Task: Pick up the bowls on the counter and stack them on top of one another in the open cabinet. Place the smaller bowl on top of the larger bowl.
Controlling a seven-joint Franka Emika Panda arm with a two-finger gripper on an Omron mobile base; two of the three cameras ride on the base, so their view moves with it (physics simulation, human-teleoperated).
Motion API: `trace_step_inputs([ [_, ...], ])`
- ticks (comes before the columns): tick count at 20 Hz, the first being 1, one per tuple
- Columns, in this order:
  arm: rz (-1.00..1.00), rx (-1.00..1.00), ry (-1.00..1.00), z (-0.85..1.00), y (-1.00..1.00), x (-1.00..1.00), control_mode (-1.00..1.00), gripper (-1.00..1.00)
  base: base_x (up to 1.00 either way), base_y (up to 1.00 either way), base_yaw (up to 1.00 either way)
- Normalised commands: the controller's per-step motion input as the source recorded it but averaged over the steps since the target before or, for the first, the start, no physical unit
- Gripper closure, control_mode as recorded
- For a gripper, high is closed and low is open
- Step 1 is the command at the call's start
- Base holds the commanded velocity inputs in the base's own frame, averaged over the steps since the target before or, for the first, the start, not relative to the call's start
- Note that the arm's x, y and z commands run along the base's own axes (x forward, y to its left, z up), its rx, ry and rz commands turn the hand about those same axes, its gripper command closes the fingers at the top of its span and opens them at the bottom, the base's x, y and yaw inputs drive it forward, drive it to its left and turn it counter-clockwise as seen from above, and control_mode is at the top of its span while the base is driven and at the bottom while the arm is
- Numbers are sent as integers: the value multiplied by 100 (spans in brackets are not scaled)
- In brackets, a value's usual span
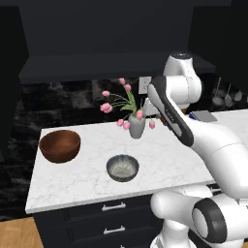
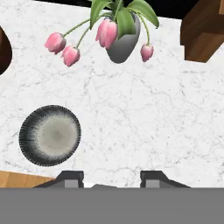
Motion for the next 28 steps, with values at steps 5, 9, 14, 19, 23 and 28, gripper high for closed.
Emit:
trace_step_inputs([
  [5,0,-6,1,-19,34,-4,-100,-100,0,0,0],
  [9,0,-17,9,-76,81,-4,-100,-100,0,0,0],
  [14,-4,-15,14,-100,15,-3,-100,-100,0,0,0],
  [19,-9,-1,12,-56,-3,2,-100,-100,0,0,0],
  [23,-1,2,20,-51,11,20,-100,-100,0,0,0],
  [28,7,6,27,-55,13,18,-100,-100,0,0,0],
])
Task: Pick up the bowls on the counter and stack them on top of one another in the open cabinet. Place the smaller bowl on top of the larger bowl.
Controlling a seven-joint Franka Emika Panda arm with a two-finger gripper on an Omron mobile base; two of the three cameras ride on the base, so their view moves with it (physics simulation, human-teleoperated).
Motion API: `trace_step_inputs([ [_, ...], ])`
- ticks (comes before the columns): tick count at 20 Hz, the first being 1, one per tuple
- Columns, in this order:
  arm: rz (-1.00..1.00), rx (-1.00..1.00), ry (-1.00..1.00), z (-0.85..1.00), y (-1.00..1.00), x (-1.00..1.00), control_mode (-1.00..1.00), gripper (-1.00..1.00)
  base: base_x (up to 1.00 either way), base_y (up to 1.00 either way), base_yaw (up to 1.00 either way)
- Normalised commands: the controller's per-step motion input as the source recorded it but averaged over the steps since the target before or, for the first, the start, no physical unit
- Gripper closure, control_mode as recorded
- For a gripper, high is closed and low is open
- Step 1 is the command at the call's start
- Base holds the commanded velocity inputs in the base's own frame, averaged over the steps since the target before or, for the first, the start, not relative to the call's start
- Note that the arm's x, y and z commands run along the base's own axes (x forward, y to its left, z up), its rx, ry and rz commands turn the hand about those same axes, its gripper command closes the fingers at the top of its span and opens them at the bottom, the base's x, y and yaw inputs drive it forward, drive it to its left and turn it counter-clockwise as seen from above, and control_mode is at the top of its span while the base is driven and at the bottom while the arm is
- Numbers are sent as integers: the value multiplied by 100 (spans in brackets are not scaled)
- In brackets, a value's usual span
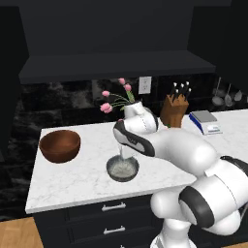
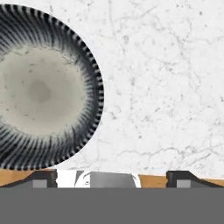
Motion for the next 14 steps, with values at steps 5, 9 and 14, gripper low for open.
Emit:
trace_step_inputs([
  [5,4,31,7,-35,13,27,-100,-100,0,0,0],
  [9,2,5,-8,-22,1,21,-100,-100,0,0,0],
  [14,0,0,-10,-50,0,4,-100,-100,0,0,0],
])
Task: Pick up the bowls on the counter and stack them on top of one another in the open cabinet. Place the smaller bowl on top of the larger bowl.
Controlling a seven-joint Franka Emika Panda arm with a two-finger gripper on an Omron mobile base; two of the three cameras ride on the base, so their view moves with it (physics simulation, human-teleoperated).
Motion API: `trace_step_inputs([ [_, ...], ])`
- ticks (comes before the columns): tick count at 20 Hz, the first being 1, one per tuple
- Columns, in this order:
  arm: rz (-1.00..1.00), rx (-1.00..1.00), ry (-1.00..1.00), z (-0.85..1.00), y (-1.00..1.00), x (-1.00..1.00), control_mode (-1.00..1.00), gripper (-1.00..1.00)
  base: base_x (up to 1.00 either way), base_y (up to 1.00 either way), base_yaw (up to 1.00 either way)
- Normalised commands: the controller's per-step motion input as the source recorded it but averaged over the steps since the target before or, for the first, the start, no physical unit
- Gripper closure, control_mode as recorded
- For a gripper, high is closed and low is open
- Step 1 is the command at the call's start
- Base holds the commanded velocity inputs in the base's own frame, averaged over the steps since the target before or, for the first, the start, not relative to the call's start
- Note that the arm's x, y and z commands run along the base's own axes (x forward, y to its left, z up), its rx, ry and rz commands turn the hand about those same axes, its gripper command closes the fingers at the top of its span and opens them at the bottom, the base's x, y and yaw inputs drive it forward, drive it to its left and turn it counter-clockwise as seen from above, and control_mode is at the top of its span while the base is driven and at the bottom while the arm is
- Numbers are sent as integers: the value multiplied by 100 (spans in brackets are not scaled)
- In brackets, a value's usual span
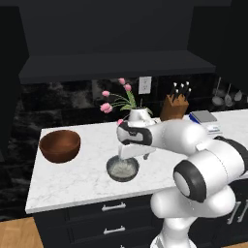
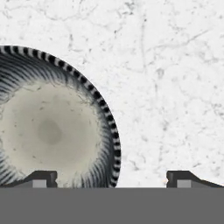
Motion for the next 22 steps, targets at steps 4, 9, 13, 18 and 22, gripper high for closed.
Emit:
trace_step_inputs([
  [4,0,0,-1,-63,11,5,-100,-100,0,0,0],
  [9,0,3,-2,-53,9,4,-100,-100,0,0,0],
  [13,0,4,-2,-13,2,7,-100,100,0,0,0],
  [18,0,0,0,0,0,0,-100,100,0,0,0],
  [22,0,0,0,7,3,0,-100,100,0,0,0],
])
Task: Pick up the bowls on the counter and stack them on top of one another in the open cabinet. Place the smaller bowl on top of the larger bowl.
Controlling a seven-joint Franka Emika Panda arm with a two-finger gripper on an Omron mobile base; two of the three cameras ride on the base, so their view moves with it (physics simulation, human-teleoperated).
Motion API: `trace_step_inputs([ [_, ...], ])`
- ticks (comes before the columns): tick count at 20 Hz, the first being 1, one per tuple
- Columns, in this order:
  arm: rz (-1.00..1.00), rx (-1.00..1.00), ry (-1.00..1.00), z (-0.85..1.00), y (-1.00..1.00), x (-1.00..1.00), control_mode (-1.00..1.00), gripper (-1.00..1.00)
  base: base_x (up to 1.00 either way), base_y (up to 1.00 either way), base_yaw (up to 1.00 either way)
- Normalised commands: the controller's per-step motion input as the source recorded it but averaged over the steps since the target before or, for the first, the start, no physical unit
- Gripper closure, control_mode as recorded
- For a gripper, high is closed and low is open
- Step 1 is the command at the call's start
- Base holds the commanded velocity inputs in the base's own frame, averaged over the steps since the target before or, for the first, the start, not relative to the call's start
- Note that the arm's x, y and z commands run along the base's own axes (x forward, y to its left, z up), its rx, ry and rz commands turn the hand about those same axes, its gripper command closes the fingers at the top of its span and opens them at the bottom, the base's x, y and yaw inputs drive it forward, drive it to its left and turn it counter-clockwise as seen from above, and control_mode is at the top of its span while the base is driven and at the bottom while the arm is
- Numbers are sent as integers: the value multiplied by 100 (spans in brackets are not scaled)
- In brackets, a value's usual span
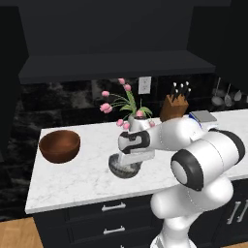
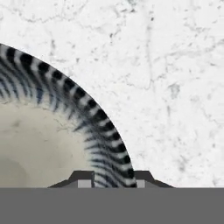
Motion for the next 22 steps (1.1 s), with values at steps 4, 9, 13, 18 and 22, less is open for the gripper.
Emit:
trace_step_inputs([
  [4,-10,0,-18,75,31,-11,-100,100,0,0,0],
  [9,-15,0,-29,100,80,-22,-100,100,0,0,0],
  [13,-24,1,-13,98,97,-4,-100,100,0,0,0],
  [18,-34,0,0,98,81,10,-100,100,0,0,0],
  [22,-27,0,0,52,63,25,-100,100,0,0,0],
])
